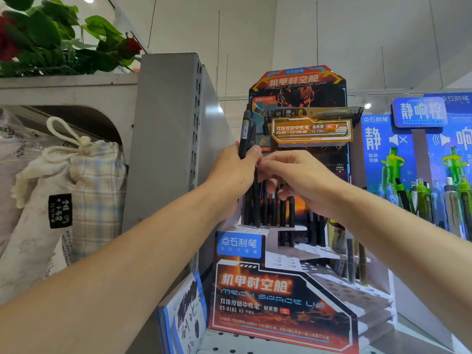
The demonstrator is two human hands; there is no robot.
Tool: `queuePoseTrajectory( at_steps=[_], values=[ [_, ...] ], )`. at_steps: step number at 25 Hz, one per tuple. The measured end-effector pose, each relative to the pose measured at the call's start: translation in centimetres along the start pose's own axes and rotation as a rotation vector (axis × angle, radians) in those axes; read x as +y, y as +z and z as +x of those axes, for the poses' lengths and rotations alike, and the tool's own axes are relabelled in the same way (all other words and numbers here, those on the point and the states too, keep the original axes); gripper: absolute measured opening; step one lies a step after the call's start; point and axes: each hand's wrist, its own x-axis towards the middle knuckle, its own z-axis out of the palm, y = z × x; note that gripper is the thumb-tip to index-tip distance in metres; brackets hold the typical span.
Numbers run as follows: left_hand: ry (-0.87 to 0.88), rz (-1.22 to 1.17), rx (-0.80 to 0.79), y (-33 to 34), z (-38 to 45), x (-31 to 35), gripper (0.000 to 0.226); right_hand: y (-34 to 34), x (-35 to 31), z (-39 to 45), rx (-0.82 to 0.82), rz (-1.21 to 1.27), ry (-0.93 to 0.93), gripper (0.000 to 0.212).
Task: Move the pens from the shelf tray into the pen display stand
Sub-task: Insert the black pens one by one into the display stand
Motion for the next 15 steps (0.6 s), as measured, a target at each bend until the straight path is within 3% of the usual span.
queuePoseTrajectory(
  at_steps=[4, 15],
  values=[
    [-0.032, -0.069, -0.028, 0.3, 0.0, 0.0, 0.029, -0.4, -0.1, -0.7, -0.169, 0.132, 0.000, 0.015],
    [-0.038, -0.153, -0.042, -0.5, -0.3, 0.4, 0.031, -0.5, 0.9, 0.1, 0.088, 0.053, 0.053, 0.015]
  ],
)
